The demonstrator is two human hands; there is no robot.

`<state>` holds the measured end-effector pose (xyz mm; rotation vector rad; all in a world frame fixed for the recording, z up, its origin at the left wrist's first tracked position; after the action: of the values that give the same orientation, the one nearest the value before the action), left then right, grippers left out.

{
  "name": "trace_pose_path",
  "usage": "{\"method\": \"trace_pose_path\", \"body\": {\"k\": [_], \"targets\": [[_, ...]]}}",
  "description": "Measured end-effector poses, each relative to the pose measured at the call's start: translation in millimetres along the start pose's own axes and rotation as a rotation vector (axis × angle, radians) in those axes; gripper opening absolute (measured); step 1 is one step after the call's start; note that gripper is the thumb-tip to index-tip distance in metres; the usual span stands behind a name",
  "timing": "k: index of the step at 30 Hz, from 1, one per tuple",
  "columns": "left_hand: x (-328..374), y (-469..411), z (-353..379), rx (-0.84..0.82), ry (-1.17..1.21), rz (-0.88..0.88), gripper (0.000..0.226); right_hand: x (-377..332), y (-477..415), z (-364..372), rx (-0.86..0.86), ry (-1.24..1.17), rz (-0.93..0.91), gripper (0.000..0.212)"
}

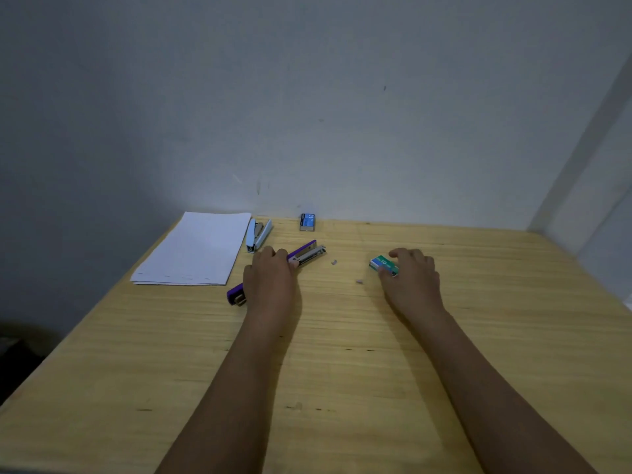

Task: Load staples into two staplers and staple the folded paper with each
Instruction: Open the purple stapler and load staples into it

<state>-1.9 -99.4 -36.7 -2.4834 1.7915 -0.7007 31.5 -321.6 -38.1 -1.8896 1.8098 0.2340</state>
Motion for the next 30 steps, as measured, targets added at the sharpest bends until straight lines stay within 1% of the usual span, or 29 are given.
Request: {"method": "trace_pose_path", "body": {"k": [3,8,12,15,17,18,19,21,22,23,24,26,30], "targets": [[3.0,1.4,2.5,0.009,-0.038,0.013,0.031,3.5,1.5,3.7,-0.018,-0.052,-0.017,0.035],[4.2,4.0,2.6,0.016,-0.028,0.038,0.034,11.0,6.8,-5.4,-0.057,-0.148,-0.053,0.034],[5.7,7.3,0.8,0.019,-0.013,0.047,0.035,15.4,15.2,-10.9,-0.131,-0.244,-0.09,0.034],[11.2,13.2,-7.1,0.053,0.07,0.051,0.035,15.0,21.5,-13.1,-0.16,-0.289,-0.144,0.033],[18.7,17.9,-13.5,0.084,0.196,0.11,0.036,13.1,24.2,-13.7,-0.183,-0.322,-0.165,0.032],[23.6,20.1,-14.3,0.062,0.272,0.156,0.035,11.4,25.2,-13.1,-0.202,-0.337,-0.175,0.031],[29.4,22.5,-13.0,-0.005,0.349,0.203,0.034,9.1,25.8,-12.4,-0.222,-0.348,-0.188,0.03],[41.3,29.9,-3.0,-0.24,0.456,0.278,0.03,3.5,27.0,-9.8,-0.265,-0.352,-0.219,0.029],[46.7,34.3,1.9,-0.337,0.472,0.313,0.029,1.0,27.8,-9.0,-0.28,-0.343,-0.234,0.03],[50.0,37.6,5.8,-0.389,0.478,0.342,0.028,-1.3,28.3,-8.0,-0.29,-0.334,-0.248,0.03],[51.8,39.0,8.0,-0.401,0.486,0.357,0.028,-2.9,28.5,-7.7,-0.295,-0.329,-0.257,0.03],[52.9,40.2,8.9,-0.37,0.529,0.352,0.028,-5.5,29.0,-8.8,-0.303,-0.334,-0.266,0.029],[55.7,40.5,12.6,-0.268,0.627,0.244,0.019,-6.7,29.9,-10.0,-0.308,-0.333,-0.262,0.029]]}}
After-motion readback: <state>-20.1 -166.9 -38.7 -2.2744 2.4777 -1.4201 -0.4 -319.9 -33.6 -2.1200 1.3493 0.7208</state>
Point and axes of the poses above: each hand's wrist, its own y-axis away from the middle knuckle, its own z-axis out of the palm, x = y × z, the point moved 5 cm from there along -y, towards the middle knuckle, and after that the axes turned 2 degrees about -x, right-handed, at the moved point
